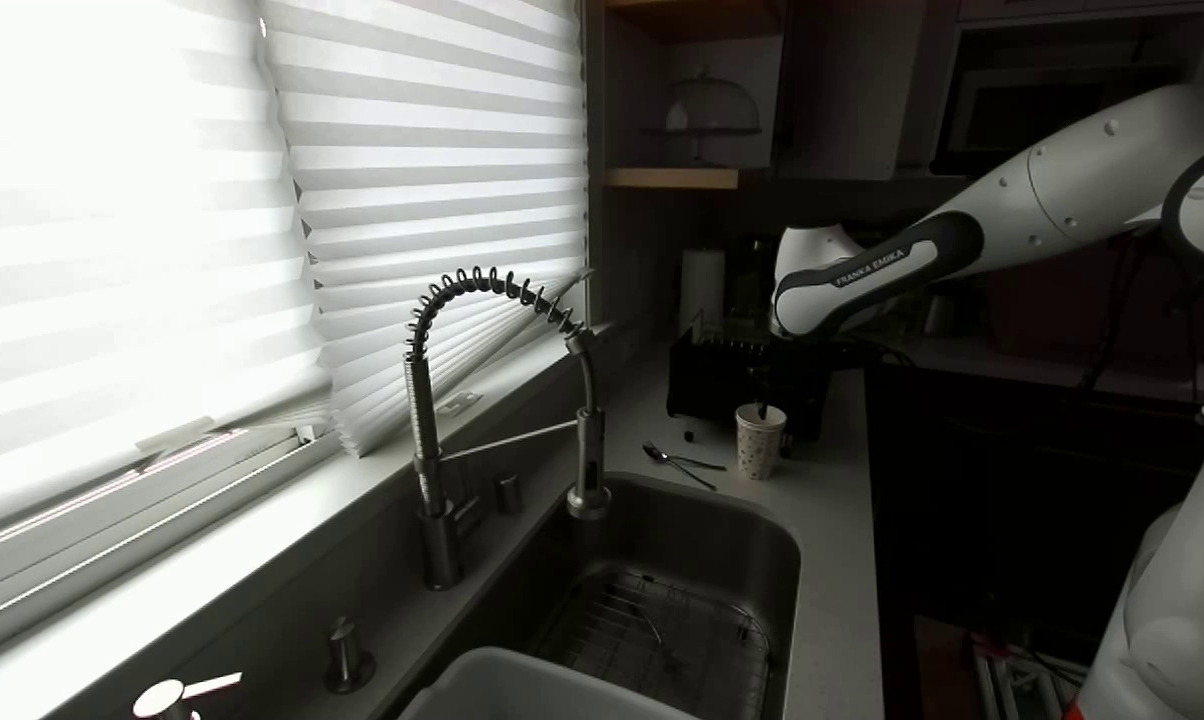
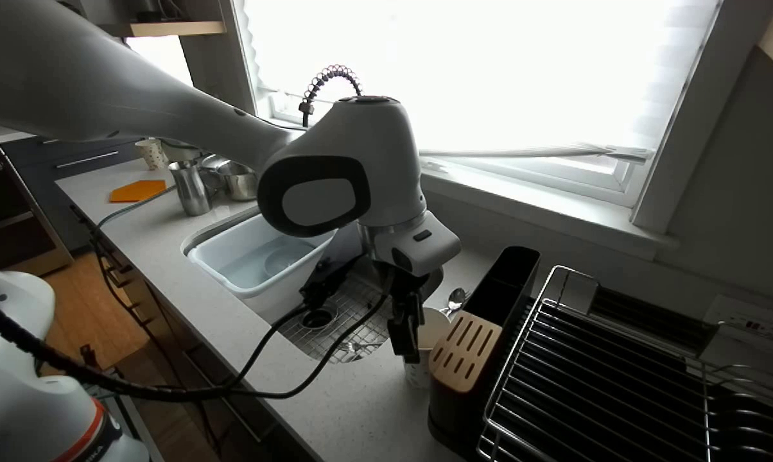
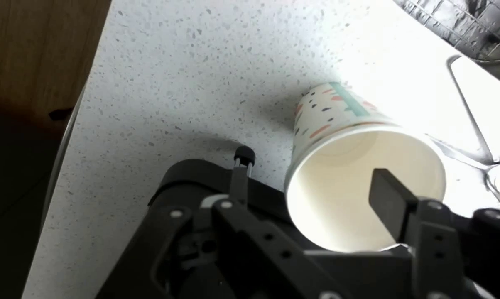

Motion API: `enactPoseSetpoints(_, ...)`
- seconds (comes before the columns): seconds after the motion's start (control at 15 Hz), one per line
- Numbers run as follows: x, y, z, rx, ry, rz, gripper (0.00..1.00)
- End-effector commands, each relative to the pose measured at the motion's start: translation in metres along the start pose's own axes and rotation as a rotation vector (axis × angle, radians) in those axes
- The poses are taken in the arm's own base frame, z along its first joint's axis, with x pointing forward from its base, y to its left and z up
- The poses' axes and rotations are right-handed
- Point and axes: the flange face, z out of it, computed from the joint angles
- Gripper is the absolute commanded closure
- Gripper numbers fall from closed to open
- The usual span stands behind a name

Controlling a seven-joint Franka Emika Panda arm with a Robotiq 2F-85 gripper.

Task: Pour the water out of the cup

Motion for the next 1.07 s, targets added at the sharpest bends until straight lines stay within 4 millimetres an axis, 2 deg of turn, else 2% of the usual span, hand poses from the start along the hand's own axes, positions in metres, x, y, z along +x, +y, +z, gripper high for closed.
enactPoseSetpoints(0.0, 0.005, 0.000, 0.008, 0.010, -0.015, 0.006, 0.54)
enactPoseSetpoints(0.4, 0.007, 0.003, 0.004, 0.033, -0.011, 0.018, 0.99)
enactPoseSetpoints(1.0, 0.012, 0.006, -0.004, 0.065, 0.024, -0.032, 0.99)
